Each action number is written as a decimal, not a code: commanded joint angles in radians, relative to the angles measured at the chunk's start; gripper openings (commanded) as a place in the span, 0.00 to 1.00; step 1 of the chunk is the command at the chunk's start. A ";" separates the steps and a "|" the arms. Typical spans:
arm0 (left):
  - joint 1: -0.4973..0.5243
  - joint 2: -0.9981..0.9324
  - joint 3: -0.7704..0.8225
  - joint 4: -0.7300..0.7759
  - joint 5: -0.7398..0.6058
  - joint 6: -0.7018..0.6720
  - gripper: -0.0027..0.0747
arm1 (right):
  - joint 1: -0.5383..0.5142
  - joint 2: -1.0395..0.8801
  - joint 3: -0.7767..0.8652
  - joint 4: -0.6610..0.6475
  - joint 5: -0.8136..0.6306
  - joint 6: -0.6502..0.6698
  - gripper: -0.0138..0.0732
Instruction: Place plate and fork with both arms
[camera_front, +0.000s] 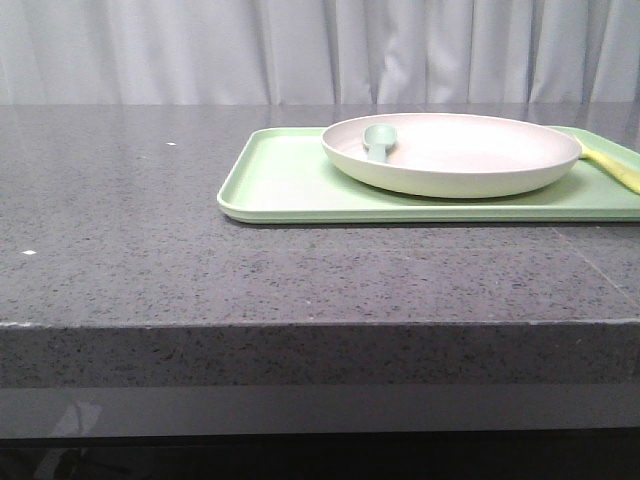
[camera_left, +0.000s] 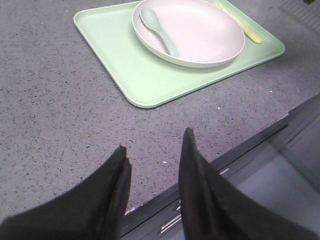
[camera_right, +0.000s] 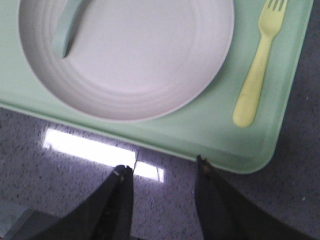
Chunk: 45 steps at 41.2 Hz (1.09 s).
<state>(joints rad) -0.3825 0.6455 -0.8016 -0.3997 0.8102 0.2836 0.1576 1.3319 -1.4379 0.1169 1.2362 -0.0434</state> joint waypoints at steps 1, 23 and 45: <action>0.002 0.001 -0.026 -0.029 -0.067 -0.001 0.34 | 0.003 -0.143 0.063 -0.015 -0.065 -0.015 0.54; 0.002 0.001 -0.026 -0.029 -0.067 -0.001 0.34 | 0.003 -0.749 0.519 -0.062 -0.112 0.092 0.54; 0.002 0.001 -0.026 -0.029 -0.067 -0.001 0.23 | 0.003 -0.928 0.578 -0.063 -0.112 0.092 0.41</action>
<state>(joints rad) -0.3825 0.6455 -0.8016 -0.3997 0.8084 0.2836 0.1596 0.3952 -0.8401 0.0620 1.1837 0.0506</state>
